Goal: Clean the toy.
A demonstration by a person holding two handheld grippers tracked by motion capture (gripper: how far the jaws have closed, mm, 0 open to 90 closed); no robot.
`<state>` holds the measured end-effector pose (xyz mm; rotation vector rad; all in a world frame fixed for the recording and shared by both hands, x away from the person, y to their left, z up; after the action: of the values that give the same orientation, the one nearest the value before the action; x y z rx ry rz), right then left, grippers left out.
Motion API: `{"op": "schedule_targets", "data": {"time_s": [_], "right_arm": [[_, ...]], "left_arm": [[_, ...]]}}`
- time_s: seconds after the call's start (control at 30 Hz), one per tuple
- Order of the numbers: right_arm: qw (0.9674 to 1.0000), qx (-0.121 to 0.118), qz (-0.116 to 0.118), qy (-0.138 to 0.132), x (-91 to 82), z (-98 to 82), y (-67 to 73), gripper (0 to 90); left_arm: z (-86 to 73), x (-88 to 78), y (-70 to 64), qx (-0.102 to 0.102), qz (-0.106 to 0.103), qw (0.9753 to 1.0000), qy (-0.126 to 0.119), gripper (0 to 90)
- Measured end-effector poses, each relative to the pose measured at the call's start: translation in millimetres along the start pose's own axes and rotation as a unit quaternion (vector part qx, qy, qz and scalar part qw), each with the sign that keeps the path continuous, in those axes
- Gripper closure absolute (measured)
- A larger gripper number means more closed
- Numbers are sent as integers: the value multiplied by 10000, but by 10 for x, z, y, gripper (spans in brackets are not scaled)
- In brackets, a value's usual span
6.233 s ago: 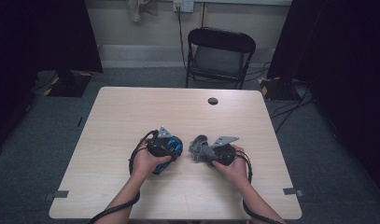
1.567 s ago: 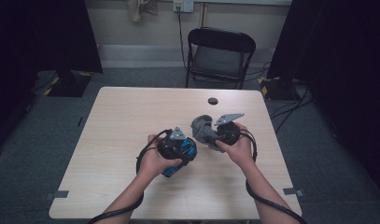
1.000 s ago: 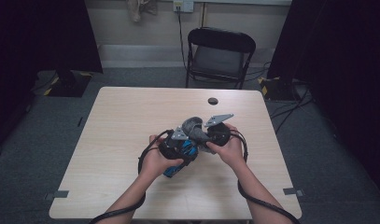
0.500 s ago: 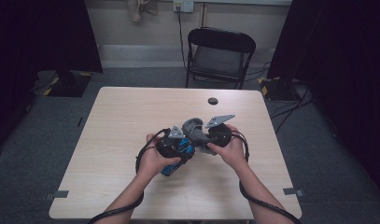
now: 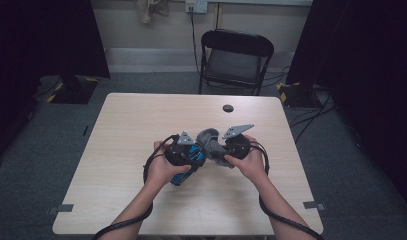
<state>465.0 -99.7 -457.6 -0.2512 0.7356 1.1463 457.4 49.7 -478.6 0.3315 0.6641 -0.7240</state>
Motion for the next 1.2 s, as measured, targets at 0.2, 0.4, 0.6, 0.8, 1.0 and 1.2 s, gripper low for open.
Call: {"op": "schedule_targets", "data": {"time_s": [0.2, 0.4, 0.6, 0.8, 1.0, 1.2], "right_arm": [[10000, -22, 3, 31, 11, -44, 21, 739], [9999, -13, 18, 101, 28, -105, 12, 739], [9998, -67, 94, 181, 85, -135, 62, 739], [9998, -4, -47, 190, 114, -175, 33, 738], [9990, 257, -348, 81, 13, -216, -125, 738], [9999, 19, -138, 76, 129, -125, 3, 737]], "left_arm": [[10, -4, 29, -19, 44, 10000, -1, 255], [51, -41, 76, -75, 115, 9999, -78, 256], [88, -60, 114, -125, 144, 9997, -140, 255], [110, -126, 124, -93, 156, 9997, -155, 256], [186, -199, 75, -43, 73, 9996, -269, 255], [266, -139, 29, -122, 12, 9995, -306, 256]]}}
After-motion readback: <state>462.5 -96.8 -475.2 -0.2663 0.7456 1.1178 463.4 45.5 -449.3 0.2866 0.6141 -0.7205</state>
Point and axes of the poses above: each handheld gripper's, and its own axes: x roughly forward along the jaws, z roughly out of its top, y roughly to its left, the point moved 6 cm from there along x, roughly forward along the jaws, and after that the axes turned 9 degrees about z, right-handed, at the moved point
